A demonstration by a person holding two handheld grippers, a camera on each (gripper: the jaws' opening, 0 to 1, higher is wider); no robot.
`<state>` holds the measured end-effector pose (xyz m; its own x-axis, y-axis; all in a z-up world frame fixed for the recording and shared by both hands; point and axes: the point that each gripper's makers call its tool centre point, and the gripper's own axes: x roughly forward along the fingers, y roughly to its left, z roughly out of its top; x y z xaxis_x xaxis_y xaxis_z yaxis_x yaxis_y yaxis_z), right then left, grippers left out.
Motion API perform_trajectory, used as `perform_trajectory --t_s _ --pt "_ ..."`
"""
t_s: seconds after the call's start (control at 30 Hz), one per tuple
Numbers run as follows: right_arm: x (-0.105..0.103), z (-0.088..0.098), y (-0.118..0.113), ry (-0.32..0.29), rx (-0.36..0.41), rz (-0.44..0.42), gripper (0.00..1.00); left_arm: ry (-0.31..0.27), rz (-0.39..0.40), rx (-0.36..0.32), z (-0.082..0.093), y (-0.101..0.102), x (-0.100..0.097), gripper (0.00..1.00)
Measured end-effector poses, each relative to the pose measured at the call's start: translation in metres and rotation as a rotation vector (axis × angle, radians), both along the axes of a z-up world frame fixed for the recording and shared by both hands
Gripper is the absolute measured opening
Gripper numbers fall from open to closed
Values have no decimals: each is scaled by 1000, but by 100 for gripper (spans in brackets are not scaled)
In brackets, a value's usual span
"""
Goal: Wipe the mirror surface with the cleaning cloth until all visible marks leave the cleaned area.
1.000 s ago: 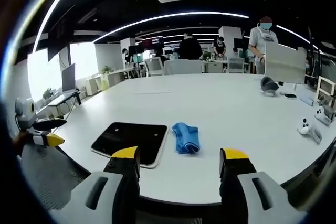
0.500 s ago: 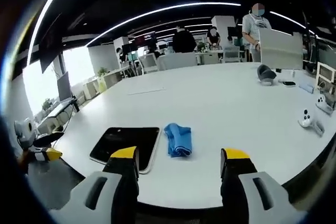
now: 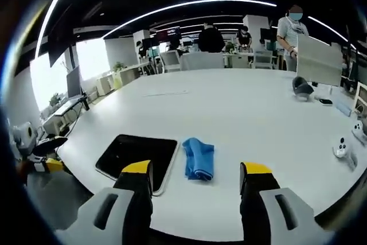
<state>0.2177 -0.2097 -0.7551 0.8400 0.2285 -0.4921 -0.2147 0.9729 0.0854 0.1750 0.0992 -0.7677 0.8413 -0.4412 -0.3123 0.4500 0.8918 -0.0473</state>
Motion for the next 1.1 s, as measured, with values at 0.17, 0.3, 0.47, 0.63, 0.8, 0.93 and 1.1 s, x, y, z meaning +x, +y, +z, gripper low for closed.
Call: perform_trajectory --t_s 0.17,0.3,0.47,0.63,0.8,0.93,1.1 --pt "11 -5 3 10 -38 39 56 4 1 3 -1 0 0 87" --pt "18 0 7 -27 -93 72 52 5 0 3 -1 0 0 86" --pt "26 -5 9 -15 -100 96 52 9 -2 5 -2 0 0 86" --pt "35 -12 8 2 -116 113 52 10 -2 5 -2 0 0 86" --pt "39 -22 12 39 -125 125 52 11 0 6 -2 0 0 86" --pt "45 -29 15 49 -137 136 49 11 -1 5 -2 0 0 85" --pt "52 -40 17 74 -133 146 45 11 -4 3 -2 -1 0 84"
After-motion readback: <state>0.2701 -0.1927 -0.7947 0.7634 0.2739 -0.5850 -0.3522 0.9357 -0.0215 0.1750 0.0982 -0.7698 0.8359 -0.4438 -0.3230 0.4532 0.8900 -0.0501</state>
